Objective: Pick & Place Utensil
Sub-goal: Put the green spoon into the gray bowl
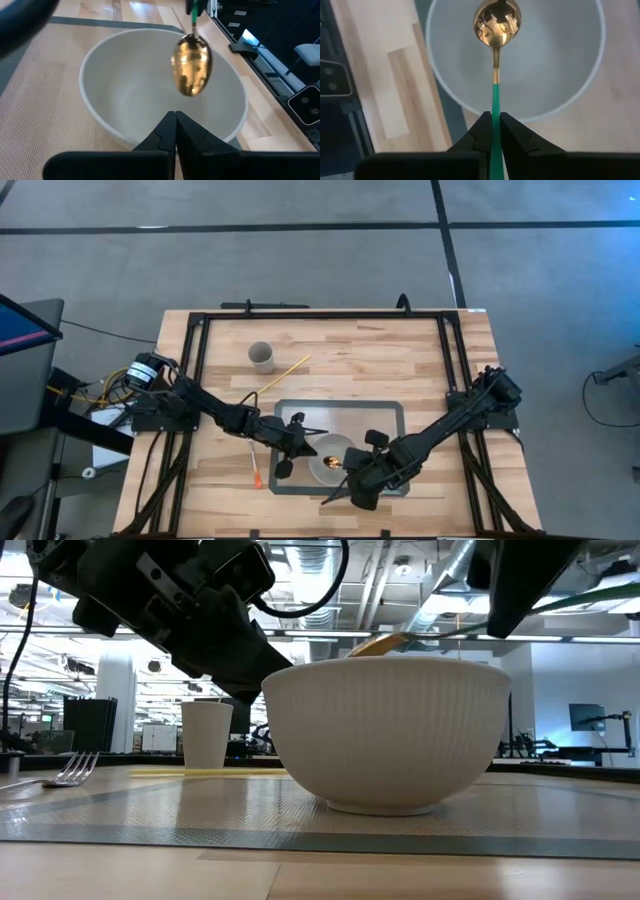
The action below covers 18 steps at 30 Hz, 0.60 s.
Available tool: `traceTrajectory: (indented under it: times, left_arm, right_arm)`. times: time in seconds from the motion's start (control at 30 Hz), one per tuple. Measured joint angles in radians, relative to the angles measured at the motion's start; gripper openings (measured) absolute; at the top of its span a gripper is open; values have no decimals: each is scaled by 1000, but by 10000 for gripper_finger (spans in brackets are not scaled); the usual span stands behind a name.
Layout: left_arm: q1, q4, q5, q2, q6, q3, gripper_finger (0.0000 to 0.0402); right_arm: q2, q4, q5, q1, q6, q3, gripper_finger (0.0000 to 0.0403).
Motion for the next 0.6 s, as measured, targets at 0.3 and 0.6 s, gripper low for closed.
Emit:
traceTrajectory:
  times: [0.3, 0.6]
  left_arm:
    - [0, -2, 0, 0, 0, 0, 4]
    - [0, -2, 0, 0, 0, 0, 4]
  right_arm:
    - [0, -3, -36, -63, 0, 0, 22]
    - [16, 11, -56, -65, 48, 0, 16]
